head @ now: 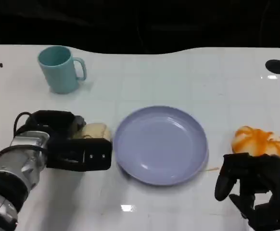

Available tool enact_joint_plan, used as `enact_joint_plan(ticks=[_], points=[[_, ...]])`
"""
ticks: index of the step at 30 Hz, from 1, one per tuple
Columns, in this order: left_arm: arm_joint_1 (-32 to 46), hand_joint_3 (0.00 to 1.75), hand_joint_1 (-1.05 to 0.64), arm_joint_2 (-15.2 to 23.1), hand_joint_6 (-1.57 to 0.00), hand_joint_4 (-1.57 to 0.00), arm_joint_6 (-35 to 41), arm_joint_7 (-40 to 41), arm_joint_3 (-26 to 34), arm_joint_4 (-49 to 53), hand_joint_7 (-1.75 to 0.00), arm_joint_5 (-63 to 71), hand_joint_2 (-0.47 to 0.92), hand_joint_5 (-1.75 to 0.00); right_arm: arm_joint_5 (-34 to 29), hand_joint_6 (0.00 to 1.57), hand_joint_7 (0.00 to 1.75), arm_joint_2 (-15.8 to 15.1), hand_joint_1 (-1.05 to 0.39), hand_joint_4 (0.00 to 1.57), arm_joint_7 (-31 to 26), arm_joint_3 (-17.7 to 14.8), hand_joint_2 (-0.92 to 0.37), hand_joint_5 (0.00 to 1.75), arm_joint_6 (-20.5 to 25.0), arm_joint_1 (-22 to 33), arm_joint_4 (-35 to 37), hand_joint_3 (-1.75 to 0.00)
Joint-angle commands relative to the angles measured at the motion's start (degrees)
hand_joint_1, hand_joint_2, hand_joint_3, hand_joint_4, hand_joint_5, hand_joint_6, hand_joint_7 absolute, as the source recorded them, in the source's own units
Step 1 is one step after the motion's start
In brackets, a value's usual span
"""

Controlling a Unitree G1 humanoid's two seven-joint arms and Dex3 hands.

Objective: Grasp the towel on the left side of the plate with the left hand and place it into the plate.

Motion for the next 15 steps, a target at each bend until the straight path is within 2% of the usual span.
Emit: enact_joint_plan(ticks=[1, 2, 3, 5, 7, 12, 13, 15], points=[[0.6, 0.10, -0.23, 0.1, -1.09, -0.81, -2.8, 3.6, 0.4, 2.7, -0.28, -1.3, 0.92, -1.36, -0.3, 0.71, 1.42, -0.8, 0.01, 0.72, -0.1, -0.2, -0.55, 1.74, 0.7, -0.4, -0.3, -1.11], [0.7, 0.12, -0.19, 0.2, -1.02, -0.83, -3.4, 4.3, 0.5, 3.1, -0.63, -1.5, 0.92, -1.52, -0.2, 0.71, 1.42, -0.8, 0.01, 0.72, 0.0, -0.3, -0.55, 1.74, 0.7, -0.4, -0.3, -1.10], [0.7, 0.19, -0.17, 0.3, -0.85, -0.84, -3.8, 4.8, 0.6, 3.5, -1.18, -1.8, 0.92, -1.65, -0.2, 0.71, 1.41, -0.8, 0.02, 0.73, 0.0, -0.3, -0.55, 1.75, 0.6, -0.4, -0.2, -1.10], [0.9, 0.30, -0.17, 0.4, -0.68, -0.82, -4.6, 5.8, 0.8, 3.8, -1.59, -2.5, 0.92, -1.73, -0.2, 0.72, 1.41, -0.8, 0.02, 0.73, 0.0, -0.3, -0.55, 1.75, 0.4, -0.3, -0.1, -1.10], [1.0, 0.35, -0.18, 0.6, -0.63, -0.85, -5.4, 6.7, 1.1, 3.8, -1.70, -3.0, 0.92, -1.74, -0.4, 0.72, 1.41, -0.8, 0.01, 0.73, -0.1, -0.2, -0.55, 1.75, -0.2, -0.3, 0.1, -1.10], [1.8, 0.40, -0.18, 1.4, -0.60, -0.82, -7.0, 11.4, 1.8, 2.4, -1.74, -3.1, 0.89, -1.75, -0.4, 0.72, 1.41, -0.6, 0.01, 0.74, -0.1, -0.1, -0.55, 1.75, 0.1, -0.4, 0.1, -1.10], [1.9, 0.48, -0.18, 1.5, -0.59, -0.81, -7.4, 12.3, 2.2, 2.1, -1.75, -3.3, 0.85, -1.75, -0.3, 0.72, 1.41, -0.5, 0.01, 0.74, -0.1, -0.1, -0.55, 1.75, 0.3, -0.5, 0.1, -1.10], [2.2, 0.75, -0.18, 2.0, -0.61, -0.83, -8.2, 13.7, 2.7, 1.3, -1.72, -3.5, 0.71, -1.75, -0.1, 0.72, 1.42, -0.4, 0.02, 0.73, -0.1, -0.1, -0.55, 1.75, 0.5, -0.5, 0.1, -1.10]])
